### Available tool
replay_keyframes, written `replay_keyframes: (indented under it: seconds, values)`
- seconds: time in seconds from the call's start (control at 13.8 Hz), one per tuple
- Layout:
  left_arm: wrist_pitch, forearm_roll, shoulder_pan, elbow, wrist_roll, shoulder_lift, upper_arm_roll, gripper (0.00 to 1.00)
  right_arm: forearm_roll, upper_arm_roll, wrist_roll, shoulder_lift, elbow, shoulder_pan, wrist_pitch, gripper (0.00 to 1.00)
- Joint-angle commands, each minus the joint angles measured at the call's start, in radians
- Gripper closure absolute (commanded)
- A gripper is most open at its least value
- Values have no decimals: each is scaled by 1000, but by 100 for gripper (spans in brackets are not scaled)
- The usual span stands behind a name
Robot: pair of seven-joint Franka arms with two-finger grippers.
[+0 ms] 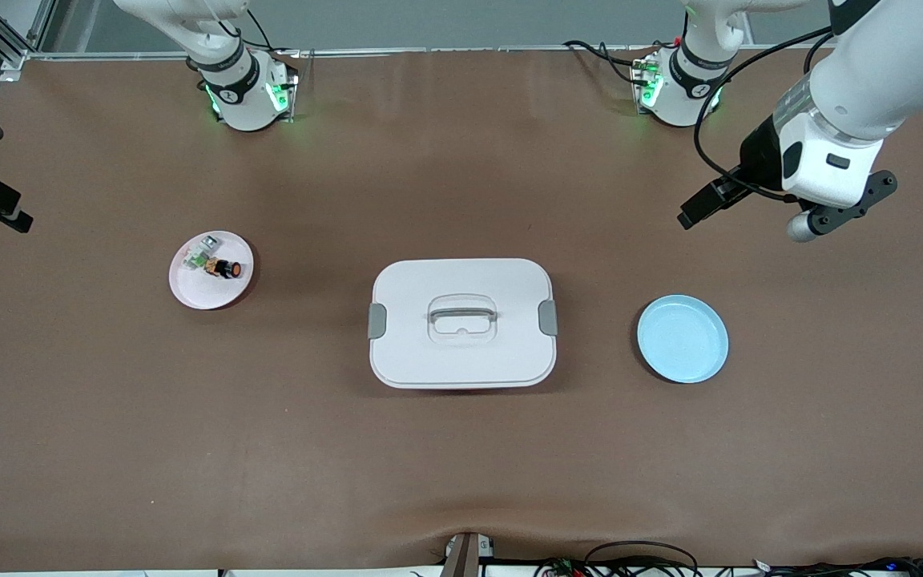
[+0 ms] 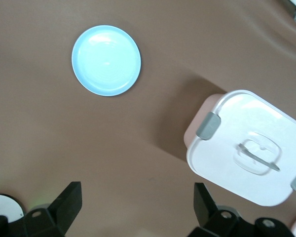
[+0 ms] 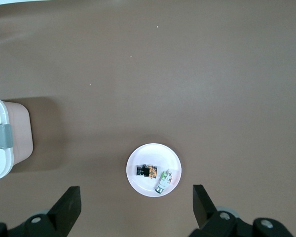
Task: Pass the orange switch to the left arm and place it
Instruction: 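Move the right gripper toward the white plate while the left gripper lowers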
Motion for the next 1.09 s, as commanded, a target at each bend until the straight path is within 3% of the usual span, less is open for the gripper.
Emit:
replay_keyframes:
  seconds: [0.0,1.02]
  values:
    - [4,72,-21,25,-14,35,-15,0,0,5,9,-6,-3,-3,5,0]
    - [24,81,-3,25,-2,61,-5,0,0,5,9,-5,-14,-3,7,0]
